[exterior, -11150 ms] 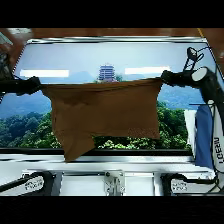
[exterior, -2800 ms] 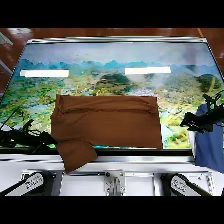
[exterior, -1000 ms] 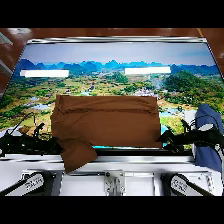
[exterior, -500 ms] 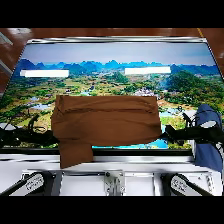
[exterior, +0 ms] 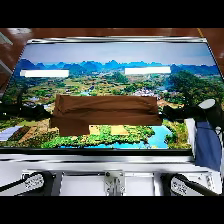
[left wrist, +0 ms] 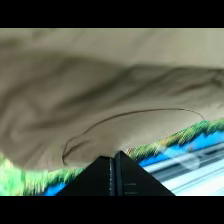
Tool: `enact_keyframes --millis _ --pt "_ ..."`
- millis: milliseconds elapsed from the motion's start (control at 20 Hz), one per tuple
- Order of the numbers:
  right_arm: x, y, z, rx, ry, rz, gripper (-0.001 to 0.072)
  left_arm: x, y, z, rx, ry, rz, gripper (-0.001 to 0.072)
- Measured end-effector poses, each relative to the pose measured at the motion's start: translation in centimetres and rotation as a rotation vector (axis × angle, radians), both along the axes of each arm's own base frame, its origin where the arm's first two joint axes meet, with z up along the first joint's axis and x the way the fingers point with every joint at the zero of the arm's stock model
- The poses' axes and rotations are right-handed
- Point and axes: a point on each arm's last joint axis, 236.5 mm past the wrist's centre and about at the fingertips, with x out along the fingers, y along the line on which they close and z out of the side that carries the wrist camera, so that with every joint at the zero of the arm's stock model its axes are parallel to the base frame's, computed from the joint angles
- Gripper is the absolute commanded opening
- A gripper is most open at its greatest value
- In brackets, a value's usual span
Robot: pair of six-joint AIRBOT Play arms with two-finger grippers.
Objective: Fold the shirts.
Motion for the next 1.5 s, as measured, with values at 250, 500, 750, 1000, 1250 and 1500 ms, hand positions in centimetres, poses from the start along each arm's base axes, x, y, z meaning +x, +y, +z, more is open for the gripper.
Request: enact_keyframes --millis 250,500,750,1000,1250,1500 --pt "6.6 0.8 -0.1 -0.043 -0.047 0.017 0.0073 6.7 -1.0 0.6 -0.061 -0.041 -0.027 0.0038" --pt "11.0 1.1 -1.1 -0.051 -0.067 0.001 0.0073 11.4 0.2 -0.5 -0.090 -0.037 0.013 0.0037" --pt "12.4 1.0 -2.7 -0.055 -0.050 -0.014 0.0074 13.1 1.0 -3.4 -0.108 0.010 0.057 0.0037" --pt "12.3 0.3 -3.6 -0.086 -0.027 -0.022 0.0098 15.0 1.8 -4.8 -0.095 0.007 0.146 0.0184" --pt "11.8 -0.1 -4.0 -0.106 -0.003 -0.015 0.0595 15.7 1.6 -5.3 -0.093 0.016 0.181 0.0465" --pt "11.0 -1.0 -3.5 -0.131 0.001 0.020 0.0606 15.0 2.5 -4.9 -0.122 0.060 0.209 0.0464"
